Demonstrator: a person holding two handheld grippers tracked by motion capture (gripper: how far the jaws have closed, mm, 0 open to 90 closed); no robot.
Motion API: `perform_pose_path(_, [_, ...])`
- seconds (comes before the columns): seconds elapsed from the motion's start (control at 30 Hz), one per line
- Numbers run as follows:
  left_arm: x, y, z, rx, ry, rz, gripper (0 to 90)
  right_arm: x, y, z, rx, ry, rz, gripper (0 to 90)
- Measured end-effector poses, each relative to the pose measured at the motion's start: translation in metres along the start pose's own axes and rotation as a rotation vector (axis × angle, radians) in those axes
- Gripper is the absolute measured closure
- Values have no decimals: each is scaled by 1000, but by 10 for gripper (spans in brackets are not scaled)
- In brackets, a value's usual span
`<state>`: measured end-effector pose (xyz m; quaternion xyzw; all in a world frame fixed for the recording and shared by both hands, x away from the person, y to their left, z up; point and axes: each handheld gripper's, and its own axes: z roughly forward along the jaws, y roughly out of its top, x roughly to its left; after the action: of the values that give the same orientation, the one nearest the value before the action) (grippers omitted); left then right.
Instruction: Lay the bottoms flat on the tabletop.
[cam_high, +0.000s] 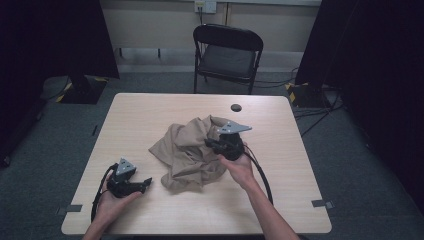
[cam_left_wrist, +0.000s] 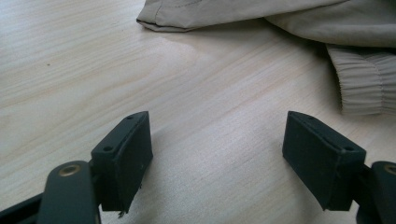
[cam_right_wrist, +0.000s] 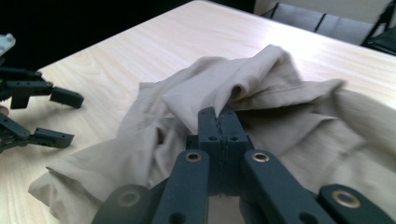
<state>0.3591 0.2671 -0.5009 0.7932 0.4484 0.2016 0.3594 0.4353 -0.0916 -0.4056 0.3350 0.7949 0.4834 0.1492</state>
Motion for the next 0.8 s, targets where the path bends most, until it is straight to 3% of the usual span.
perform_pose_path(0.33, [0,0,0,0,0,0,235,-44,-19,-54,-42,-117,79,900])
perform_pose_path(0.47, [0,0,0,1,0,2,235,-51,-26,-66,-42,-147,83,900])
perform_pose_path(0.8, [0,0,0,1,0,2,235,-69,-66,-104,-11,-218,131,900])
